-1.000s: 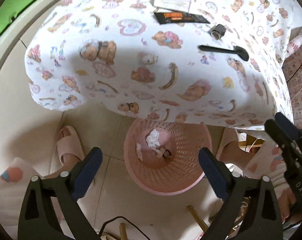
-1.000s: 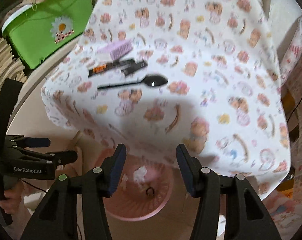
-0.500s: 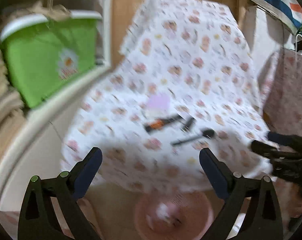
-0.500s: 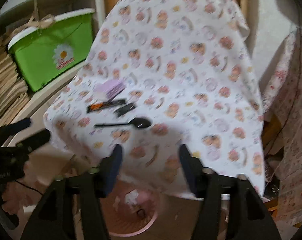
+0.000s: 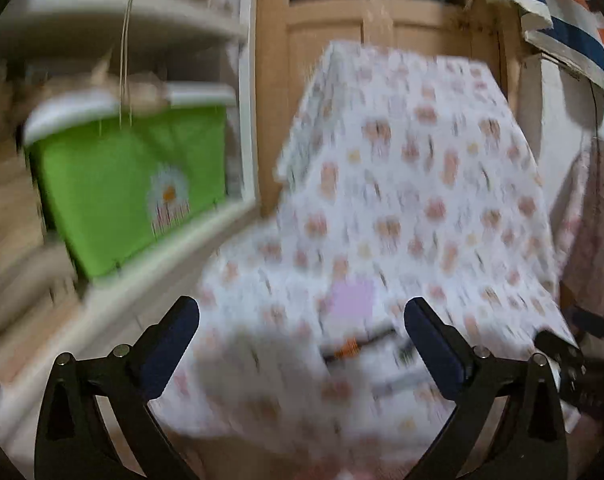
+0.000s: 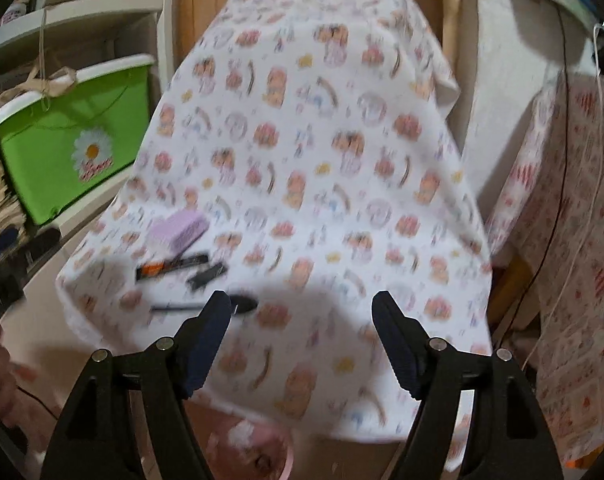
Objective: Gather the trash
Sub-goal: 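Raise both tools back up to the items on the chair, then grasp the purple checkered tissue pack with the left tool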
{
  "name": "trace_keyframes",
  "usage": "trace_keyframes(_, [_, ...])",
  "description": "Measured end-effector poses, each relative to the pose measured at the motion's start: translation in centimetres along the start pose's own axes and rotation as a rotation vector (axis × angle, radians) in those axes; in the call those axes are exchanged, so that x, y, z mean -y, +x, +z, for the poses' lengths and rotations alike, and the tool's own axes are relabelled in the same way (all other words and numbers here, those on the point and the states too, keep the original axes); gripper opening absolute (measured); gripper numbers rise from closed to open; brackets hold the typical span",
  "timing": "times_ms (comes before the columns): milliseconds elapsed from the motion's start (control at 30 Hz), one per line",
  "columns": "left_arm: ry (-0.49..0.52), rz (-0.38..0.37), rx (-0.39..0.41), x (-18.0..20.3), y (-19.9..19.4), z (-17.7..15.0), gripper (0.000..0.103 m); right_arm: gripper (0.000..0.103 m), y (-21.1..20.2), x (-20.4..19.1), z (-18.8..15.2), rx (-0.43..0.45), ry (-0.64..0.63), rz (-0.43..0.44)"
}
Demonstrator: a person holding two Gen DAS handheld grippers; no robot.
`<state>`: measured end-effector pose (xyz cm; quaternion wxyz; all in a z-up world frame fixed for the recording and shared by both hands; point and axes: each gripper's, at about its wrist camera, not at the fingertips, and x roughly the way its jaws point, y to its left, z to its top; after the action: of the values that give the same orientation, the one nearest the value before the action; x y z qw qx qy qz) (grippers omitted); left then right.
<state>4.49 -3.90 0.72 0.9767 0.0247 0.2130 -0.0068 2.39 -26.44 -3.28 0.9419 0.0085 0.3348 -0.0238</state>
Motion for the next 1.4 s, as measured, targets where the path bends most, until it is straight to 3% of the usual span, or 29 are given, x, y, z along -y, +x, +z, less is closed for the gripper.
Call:
trace_keyframes(133, [0.112,0.048,0.116,0.4,2.0,4.5,0.102,0.077,1.6,0.8,1.5,0.004,0.068,0.03])
trace_keyframes(267, [0.129,0.002,0.02,-0.3,5.0,7.6,0.102,0.077,3.6,2.0,2.0,-0.027,0.198,0.191])
trace_keyframes(333, [0.09,-0.073,-0.053,-1.5,5.3,8.1,0.102,0.077,3.9,2.4,2.1,0.003,0.24,0.219])
trace_keyframes(500, [0.124,0.016,-0.082,-2.2,3.8,6.6,0.102,0.075,4.1,1.2,3.3,0.027,0.066,0.006])
trace_keyframes(600, [0.111,0.004,-0.12,-1.8,3.4,5.6,0.102,0.062,4.3,1.0,4.2,0.031,0.012,0.011])
trace_keyframes(667, [0.089,-0.05,-0.109,-1.4,3.2,5.1,0.102,0.055,4.6,1.1,4.4,0.022,0.018,0.019])
trace_keyframes(733, [0.092,-0.063,-0.09,-0.8,3.3,4.7,0.102,0.041,5.0,1.5,4.0,-0.004,0.043,0.04])
trace_keyframes(867, [0.112,-0.004,-0.078,0.3,4.7,3.6,0.101,0.028,6.3,1.7,3.5,-0.094,0.068,0.085])
trace_keyframes(1033, [0.051,-0.111,-0.193,0.1,7.8,2.2,0.076,0.027,7.0,1.3,3.3,-0.131,0.055,0.12])
trace_keyframes(1100, [0.039,-0.173,-0.283,0.3,9.4,1.7,0.054,0.028,7.3,1.0,3.2,-0.144,0.048,0.127])
trace_keyframes(1167, [0.04,-0.24,-0.355,0.8,10.8,1.2,0.048,0.027,7.5,0.8,3.1,-0.15,0.045,0.13])
trace_keyframes(1267, [0.044,-0.317,-0.438,1.8,12.7,0.7,0.05,0.028,7.9,0.5,3.0,-0.17,0.047,0.129])
trace_keyframes(1333, [0.028,-0.298,-0.46,2.0,13.6,0.4,0.055,0.028,8.1,0.4,3.1,-0.174,0.051,0.129])
trace_keyframes(1367, [0.022,-0.286,-0.47,2.1,14.0,0.4,0.068,0.028,8.2,0.4,3.1,-0.172,0.054,0.119])
trace_keyframes(1400, [0.01,-0.284,-0.49,2.2,14.6,0.3,0.075,0.029,8.3,0.3,3.1,-0.173,0.056,0.113])
